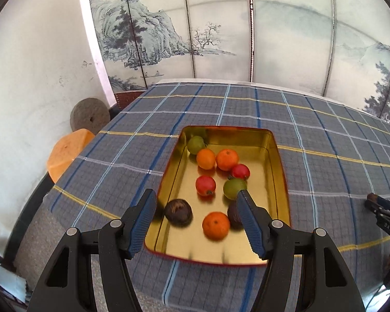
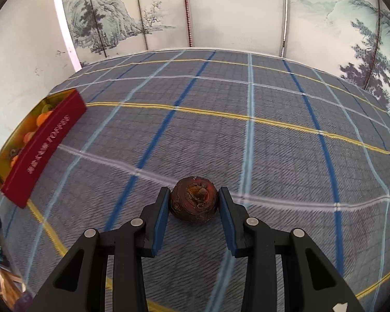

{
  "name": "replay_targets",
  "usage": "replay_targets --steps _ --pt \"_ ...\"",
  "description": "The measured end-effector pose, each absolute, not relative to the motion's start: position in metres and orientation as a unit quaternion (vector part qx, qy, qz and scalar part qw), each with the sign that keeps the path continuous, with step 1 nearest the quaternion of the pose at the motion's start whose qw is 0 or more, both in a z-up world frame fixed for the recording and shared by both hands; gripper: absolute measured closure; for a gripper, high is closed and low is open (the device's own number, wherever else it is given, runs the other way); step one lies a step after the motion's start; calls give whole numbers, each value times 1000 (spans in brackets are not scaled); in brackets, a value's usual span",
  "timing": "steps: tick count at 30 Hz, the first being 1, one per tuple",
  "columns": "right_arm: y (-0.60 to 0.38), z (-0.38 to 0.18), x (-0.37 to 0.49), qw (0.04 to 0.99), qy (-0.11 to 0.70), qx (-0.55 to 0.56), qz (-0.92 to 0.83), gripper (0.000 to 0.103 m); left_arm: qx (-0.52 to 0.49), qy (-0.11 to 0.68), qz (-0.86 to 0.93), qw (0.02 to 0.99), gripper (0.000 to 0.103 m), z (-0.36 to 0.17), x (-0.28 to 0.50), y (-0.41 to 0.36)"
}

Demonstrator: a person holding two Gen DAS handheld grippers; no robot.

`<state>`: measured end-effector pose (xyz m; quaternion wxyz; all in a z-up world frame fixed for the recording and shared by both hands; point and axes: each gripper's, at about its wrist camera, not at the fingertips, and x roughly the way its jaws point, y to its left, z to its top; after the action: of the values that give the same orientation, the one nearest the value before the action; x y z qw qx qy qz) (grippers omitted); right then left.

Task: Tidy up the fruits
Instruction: 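Carry the brown kiwi into the tin tray and open the right gripper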

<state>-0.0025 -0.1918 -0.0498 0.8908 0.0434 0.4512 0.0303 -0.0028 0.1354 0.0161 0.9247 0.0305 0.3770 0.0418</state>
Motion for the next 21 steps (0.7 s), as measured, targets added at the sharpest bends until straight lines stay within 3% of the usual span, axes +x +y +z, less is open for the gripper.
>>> replay_targets --steps 21 --pt "1 41 12 887 390 3 247 68 26 352 65 933 35 18 -42 167"
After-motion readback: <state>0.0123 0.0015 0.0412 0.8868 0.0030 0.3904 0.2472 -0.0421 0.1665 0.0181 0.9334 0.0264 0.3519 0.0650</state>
